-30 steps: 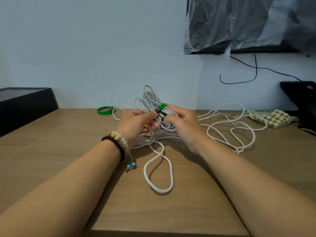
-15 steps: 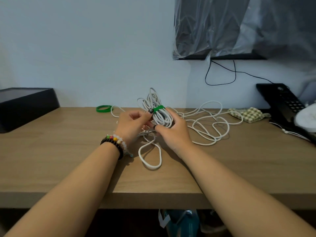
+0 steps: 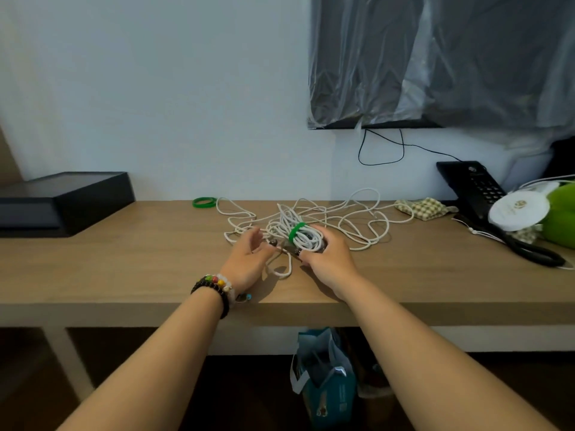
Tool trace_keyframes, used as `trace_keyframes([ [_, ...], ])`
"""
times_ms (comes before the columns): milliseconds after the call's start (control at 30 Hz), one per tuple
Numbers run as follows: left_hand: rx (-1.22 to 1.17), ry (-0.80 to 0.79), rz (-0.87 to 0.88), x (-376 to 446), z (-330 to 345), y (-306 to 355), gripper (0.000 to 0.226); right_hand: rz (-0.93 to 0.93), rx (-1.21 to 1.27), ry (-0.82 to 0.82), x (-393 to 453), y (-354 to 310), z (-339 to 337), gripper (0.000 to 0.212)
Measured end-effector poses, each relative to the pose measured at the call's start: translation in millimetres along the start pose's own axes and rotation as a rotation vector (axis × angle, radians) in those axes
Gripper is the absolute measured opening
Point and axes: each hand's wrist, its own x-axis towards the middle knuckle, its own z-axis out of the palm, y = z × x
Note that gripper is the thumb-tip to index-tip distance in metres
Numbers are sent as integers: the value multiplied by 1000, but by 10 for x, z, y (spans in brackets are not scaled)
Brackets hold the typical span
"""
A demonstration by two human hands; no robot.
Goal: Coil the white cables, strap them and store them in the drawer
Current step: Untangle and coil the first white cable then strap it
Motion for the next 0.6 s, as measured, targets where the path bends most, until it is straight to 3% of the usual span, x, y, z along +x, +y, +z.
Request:
trace_keyframes([
  [300,200,-32,28,-114,71,24,81,-90,-309,-67,-97,-75,26,65],
  [467,155,-16,48,120,19,-249,79,-127,-439,-192,-83,-29,54,67],
  [600,198,-33,34,297,-25,-301,94,-160,-540,-235,133,66,106,69],
])
